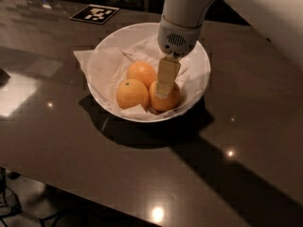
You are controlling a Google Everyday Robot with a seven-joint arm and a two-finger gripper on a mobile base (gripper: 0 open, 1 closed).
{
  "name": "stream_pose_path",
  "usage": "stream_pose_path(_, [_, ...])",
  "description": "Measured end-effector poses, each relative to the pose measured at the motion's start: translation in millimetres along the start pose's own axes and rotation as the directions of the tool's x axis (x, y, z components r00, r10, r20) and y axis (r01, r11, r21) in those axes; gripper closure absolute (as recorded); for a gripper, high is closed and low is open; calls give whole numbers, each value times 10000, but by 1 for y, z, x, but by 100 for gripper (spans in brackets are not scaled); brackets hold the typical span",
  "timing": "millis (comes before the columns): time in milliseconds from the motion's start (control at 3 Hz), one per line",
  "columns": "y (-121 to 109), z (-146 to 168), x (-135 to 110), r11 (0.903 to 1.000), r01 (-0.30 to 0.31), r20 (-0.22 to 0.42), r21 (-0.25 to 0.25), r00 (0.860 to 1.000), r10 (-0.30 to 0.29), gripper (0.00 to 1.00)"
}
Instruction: Pick orange from white bowl
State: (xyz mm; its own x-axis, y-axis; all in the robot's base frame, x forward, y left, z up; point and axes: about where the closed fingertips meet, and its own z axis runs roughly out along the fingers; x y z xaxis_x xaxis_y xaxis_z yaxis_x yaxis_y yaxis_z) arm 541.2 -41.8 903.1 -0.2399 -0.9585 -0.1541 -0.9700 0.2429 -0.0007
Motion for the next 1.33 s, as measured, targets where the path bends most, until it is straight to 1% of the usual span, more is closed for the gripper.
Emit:
stream_pose_path(333, [-1,9,5,9998,-15,-67,-174,10000,14,35])
stream_pose_path(667, [-3,17,14,9996,-106,-210,-268,9997,100,35])
stream_pose_path(1333, [-3,32,21,9981,-19,-364,-613,9993,-3,31])
